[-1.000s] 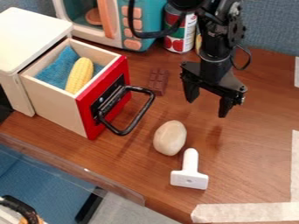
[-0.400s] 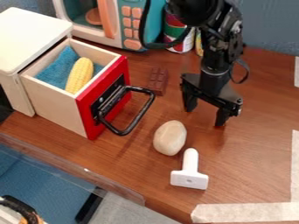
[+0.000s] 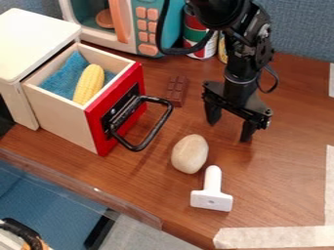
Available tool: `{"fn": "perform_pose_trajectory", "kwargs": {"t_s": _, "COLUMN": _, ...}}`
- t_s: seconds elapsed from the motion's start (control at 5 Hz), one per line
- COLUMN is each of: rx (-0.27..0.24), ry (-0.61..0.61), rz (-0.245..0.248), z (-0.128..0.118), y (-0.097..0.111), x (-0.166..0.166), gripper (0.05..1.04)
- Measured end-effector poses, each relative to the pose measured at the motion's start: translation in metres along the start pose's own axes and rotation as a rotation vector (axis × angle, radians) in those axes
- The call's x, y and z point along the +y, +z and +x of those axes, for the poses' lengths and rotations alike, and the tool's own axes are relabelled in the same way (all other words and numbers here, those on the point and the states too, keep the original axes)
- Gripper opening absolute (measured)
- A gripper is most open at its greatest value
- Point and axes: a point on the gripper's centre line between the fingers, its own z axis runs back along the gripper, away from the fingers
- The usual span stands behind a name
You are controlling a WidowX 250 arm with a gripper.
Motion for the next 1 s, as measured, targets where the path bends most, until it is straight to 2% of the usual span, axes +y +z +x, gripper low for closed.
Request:
{"fn": "perform_pose_trajectory", "kwargs": {"t_s": 0.2, "rx": 0.009, "ry": -0.005, "rz": -0.015, "z": -0.004, "y": 0.002, "x": -0.002, "gripper": 1.000}}
{"fn": "perform_pose_trajectory", "kwargs": {"t_s": 0.4, "rx": -0.044, "ry": 0.007, "rz": -0.049, "z": 0.001, "y": 0.034, "x": -0.004, "gripper": 1.000}}
{"fn": "perform_pose_trajectory", "kwargs": {"t_s": 0.8, "rx": -0.107, "ry": 0.031, "rz": -0.102, "z": -0.009, "y": 0.088, "x": 0.002, "gripper": 0.999}}
{"fn": "perform_pose_trajectory", "kwargs": {"t_s": 1.0, "rx": -0.161, "ry": 0.054, "rz": -0.092, "z": -0.020, "y": 0.128, "x": 0.015, "gripper": 0.999}}
